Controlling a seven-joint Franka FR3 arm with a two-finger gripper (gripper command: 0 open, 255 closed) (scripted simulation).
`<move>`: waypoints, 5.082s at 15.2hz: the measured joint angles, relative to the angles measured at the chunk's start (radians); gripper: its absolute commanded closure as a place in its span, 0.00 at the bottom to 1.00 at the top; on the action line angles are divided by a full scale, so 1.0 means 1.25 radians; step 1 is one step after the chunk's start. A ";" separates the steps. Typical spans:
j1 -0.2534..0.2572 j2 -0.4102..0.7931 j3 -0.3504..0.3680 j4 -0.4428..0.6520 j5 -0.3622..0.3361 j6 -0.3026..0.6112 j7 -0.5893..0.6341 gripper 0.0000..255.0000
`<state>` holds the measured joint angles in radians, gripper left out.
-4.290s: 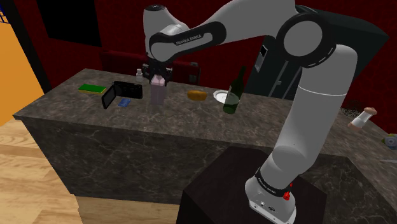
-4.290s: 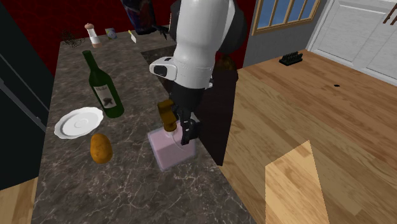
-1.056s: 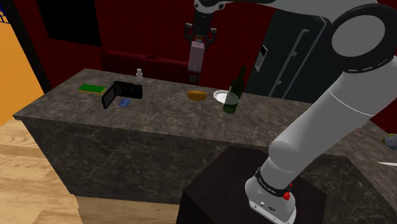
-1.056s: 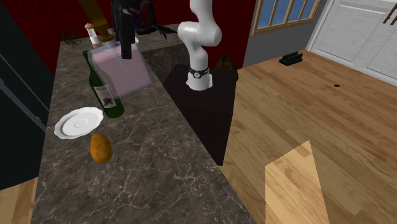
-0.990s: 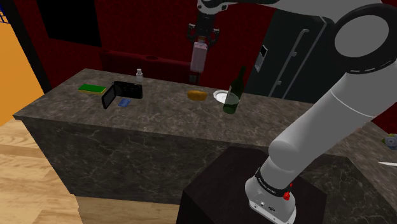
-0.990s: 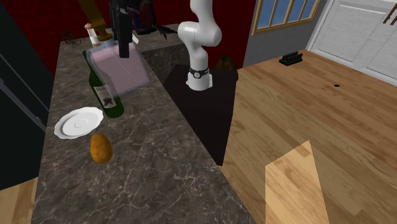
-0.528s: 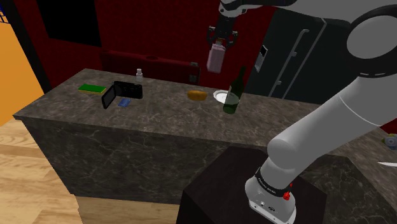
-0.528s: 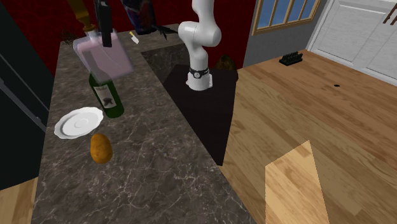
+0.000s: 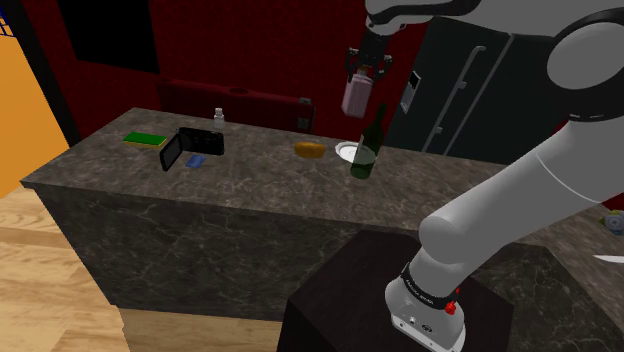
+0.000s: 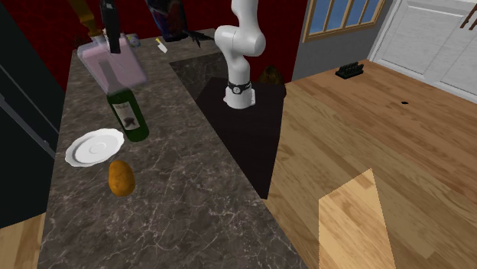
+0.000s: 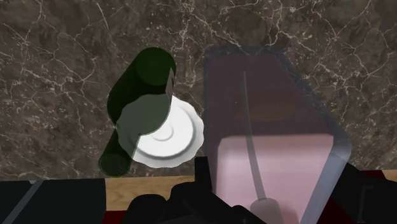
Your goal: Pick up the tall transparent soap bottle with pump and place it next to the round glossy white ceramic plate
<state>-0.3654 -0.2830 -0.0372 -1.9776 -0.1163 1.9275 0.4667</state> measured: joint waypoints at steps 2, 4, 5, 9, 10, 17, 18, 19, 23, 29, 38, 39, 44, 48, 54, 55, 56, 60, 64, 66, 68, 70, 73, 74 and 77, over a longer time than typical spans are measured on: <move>-0.001 -0.002 -0.001 -0.025 -0.001 0.023 0.001 1.00; -0.001 -0.004 -0.002 -0.047 -0.002 0.043 0.002 1.00; -0.001 -0.004 -0.002 -0.056 -0.003 0.052 0.003 1.00; -0.001 -0.004 -0.001 -0.100 -0.005 0.096 0.010 1.00; -0.001 -0.002 -0.001 -0.108 -0.006 0.106 0.011 1.00; -0.003 0.005 -0.003 -0.179 -0.011 0.183 0.019 1.00; -0.003 0.009 -0.004 -0.183 -0.011 0.191 0.018 1.00; -0.004 0.010 -0.004 -0.192 -0.012 0.202 0.019 1.00; -0.005 0.023 -0.004 -0.225 -0.016 0.247 0.025 1.00; -0.007 0.042 -0.006 -0.273 -0.022 0.313 0.032 1.00; -0.011 0.086 -0.007 -0.332 -0.034 0.416 0.047 1.00; -0.012 0.092 -0.007 -0.336 -0.035 0.425 0.048 1.00; -0.014 0.127 -0.007 -0.358 -0.045 0.483 0.060 1.00; -0.016 0.156 -0.007 -0.375 -0.053 0.529 0.069 1.00; -0.019 0.197 -0.008 -0.393 -0.068 0.589 0.084 1.00; -0.019 0.197 -0.007 -0.394 -0.069 0.592 0.085 1.00; -0.019 0.197 -0.007 -0.394 -0.069 0.593 0.085 1.00; -0.019 0.198 -0.007 -0.394 -0.069 0.594 0.086 0.00; -0.020 0.198 -0.008 -0.396 -0.069 0.593 0.085 0.00; -0.020 0.200 -0.008 -0.395 -0.069 0.593 0.085 0.00; -0.017 0.168 -0.006 -0.396 -0.063 0.563 0.081 0.00; -0.015 0.122 -0.005 -0.396 -0.053 0.517 0.071 0.00; -0.012 0.104 -0.003 -0.392 -0.050 0.495 0.071 0.00; -0.012 0.103 -0.002 -0.392 -0.050 0.493 0.072 0.00; -0.012 0.101 -0.002 -0.392 -0.050 0.491 0.072 0.00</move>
